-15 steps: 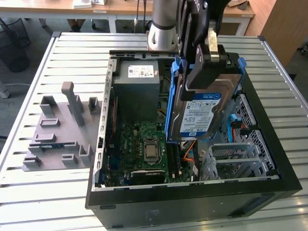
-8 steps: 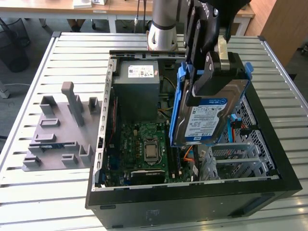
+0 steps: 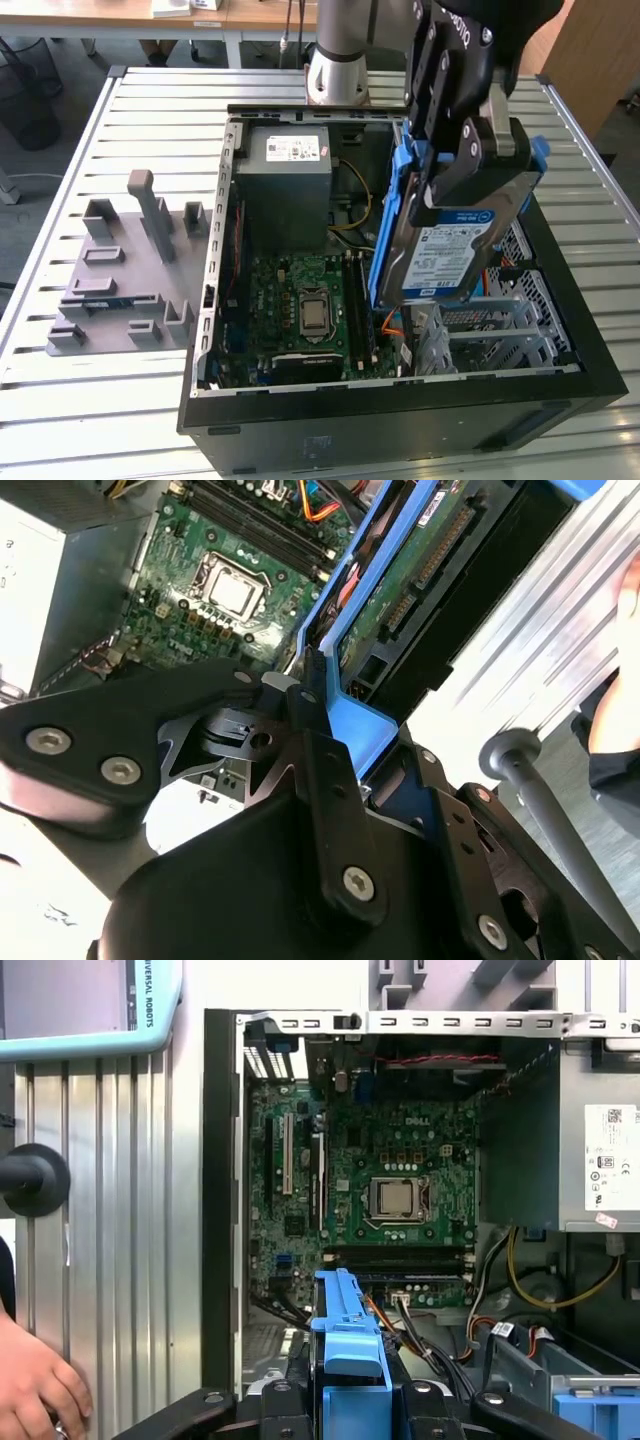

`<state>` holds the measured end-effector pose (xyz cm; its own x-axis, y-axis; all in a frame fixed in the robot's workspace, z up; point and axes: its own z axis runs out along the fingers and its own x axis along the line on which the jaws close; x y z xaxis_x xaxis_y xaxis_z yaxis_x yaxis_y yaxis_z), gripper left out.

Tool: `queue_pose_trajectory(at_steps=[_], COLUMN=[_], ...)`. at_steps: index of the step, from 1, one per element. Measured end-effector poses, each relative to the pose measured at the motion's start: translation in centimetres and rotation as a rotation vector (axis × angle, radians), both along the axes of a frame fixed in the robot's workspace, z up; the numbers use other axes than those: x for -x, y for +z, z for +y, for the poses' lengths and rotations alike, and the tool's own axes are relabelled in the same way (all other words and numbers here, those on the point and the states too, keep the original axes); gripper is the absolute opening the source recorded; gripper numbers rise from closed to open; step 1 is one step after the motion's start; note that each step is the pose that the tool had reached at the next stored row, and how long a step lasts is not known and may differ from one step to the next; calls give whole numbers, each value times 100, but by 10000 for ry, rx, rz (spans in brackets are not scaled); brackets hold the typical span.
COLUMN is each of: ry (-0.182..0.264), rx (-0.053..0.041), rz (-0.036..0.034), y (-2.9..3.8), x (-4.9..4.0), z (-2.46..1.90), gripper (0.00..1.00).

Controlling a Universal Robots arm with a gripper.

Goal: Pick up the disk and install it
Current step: 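Insert the disk into the insertion slot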

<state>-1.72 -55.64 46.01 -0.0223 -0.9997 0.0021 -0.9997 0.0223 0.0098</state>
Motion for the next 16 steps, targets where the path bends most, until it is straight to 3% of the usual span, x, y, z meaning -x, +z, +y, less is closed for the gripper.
queue_pose_trajectory(at_steps=[7, 16], ry=[0, -1], rx=[0, 1], rz=[0, 1], y=[-17, -48], x=[-123, -287], z=[-59, -78], gripper=[36, 36])
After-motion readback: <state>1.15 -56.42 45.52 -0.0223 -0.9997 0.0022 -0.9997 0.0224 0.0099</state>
